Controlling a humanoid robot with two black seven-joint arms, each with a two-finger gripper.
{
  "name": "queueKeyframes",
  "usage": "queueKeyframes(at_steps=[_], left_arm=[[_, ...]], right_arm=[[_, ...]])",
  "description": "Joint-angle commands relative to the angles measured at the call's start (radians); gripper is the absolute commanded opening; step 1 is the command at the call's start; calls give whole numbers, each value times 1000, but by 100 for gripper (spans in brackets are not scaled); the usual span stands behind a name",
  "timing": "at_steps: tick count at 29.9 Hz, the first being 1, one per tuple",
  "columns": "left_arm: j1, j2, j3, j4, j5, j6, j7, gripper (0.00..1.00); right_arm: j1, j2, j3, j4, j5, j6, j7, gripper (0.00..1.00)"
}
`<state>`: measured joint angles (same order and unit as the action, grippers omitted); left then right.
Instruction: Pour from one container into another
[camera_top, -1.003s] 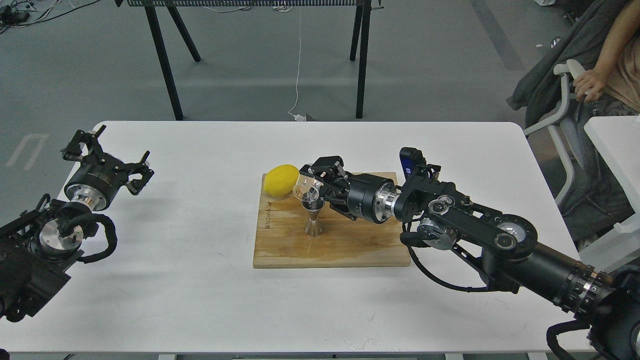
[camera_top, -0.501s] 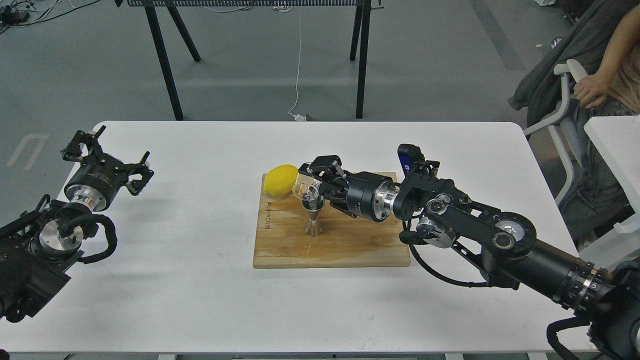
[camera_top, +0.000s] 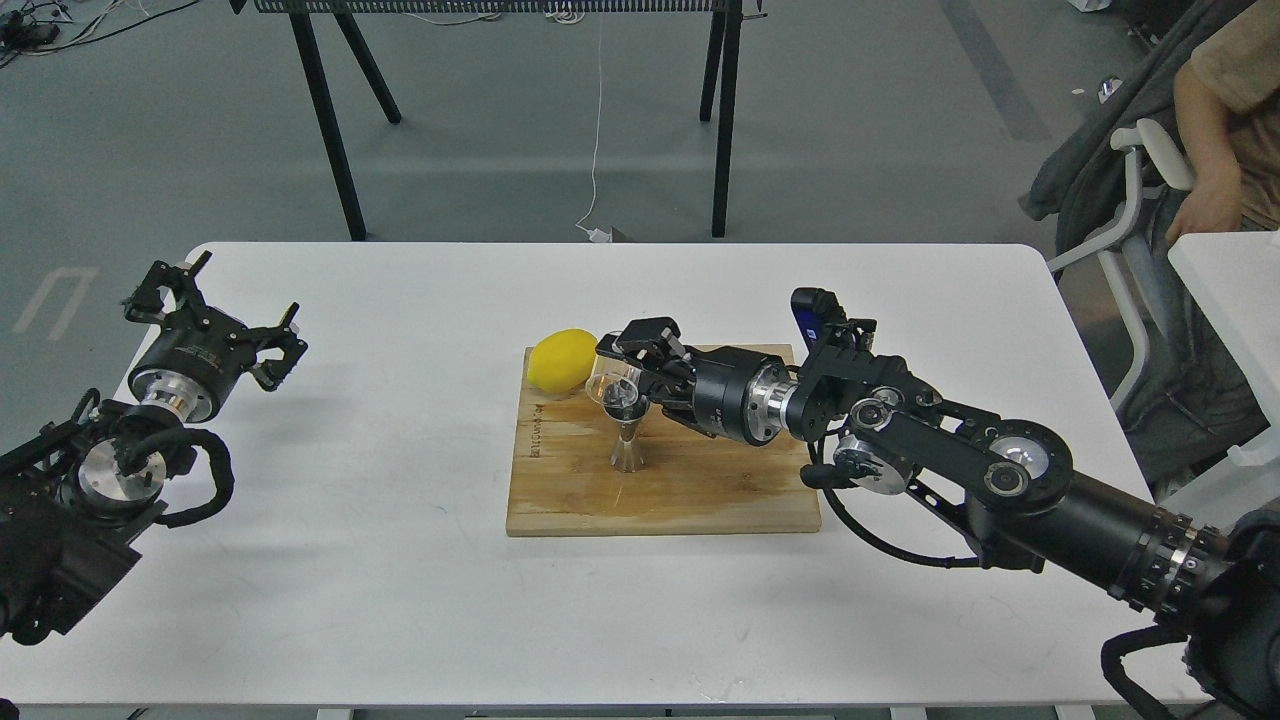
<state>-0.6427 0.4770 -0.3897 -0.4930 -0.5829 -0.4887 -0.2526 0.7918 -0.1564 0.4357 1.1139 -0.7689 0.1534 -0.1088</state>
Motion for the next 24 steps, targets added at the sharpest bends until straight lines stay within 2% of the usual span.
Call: queueKeyframes(at_steps=[1, 24], left_arm=[[0, 0, -1, -1, 0, 0, 0, 100], [0, 0, 0, -1, 0, 0, 0, 100]], right_arm=[[3, 0, 0, 0, -12, 0, 0, 38], [27, 2, -48, -3, -38, 0, 1, 38]])
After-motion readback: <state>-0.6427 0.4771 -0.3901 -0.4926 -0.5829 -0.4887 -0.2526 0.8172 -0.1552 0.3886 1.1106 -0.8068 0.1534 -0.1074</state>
